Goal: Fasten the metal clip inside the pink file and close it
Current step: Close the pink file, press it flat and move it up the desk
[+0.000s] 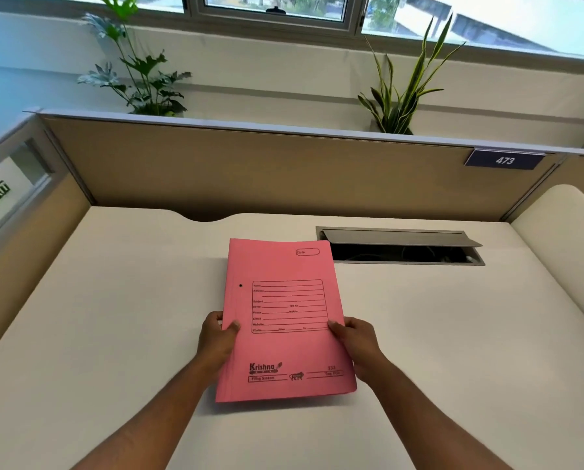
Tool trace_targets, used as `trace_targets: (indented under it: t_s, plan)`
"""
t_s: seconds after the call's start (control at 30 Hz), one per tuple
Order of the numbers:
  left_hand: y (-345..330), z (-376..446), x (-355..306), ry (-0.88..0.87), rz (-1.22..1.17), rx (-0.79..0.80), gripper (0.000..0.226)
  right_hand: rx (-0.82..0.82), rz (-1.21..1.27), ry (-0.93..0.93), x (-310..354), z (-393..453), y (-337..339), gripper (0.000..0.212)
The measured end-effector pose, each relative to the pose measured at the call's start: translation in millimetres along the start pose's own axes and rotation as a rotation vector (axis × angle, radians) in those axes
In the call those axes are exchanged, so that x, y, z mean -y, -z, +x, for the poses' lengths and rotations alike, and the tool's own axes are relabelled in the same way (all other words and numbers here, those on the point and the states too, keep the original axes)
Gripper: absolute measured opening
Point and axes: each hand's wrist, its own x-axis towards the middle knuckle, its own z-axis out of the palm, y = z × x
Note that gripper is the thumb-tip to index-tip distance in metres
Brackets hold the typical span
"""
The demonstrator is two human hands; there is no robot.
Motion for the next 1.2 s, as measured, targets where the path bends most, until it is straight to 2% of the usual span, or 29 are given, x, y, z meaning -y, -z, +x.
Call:
trace_targets:
  t_s: [0.27,0.43,0.57,0.77,1.0,1.2]
  plan:
    - [6,71,-36,-0.077,0.159,-0.060,0.011,-0.090,-0.163,0.051,32,64,-33,0.010]
    - [-3,108,-55,-0.168,0.255,-0.098,0.016,-0.162,-0.349,0.080,43,99,-44,0.016]
    - [-13,127,-62,-0.256,0.322,-0.171,0.020,-0.220,-0.514,0.120,52,121,-52,0.026]
    - [-18,149,-53,-0.381,0.449,-0.244,0.026,-0.325,-0.633,0.174,60,140,-55,0.046]
    - [-21,157,-51,-0.422,0.426,-0.277,0.038,-0.361,-0.759,0.257,61,146,-54,0.054]
    - [-20,156,-53,-0.436,0.418,-0.257,0.033,-0.417,-0.817,0.241,61,146,-59,0.062]
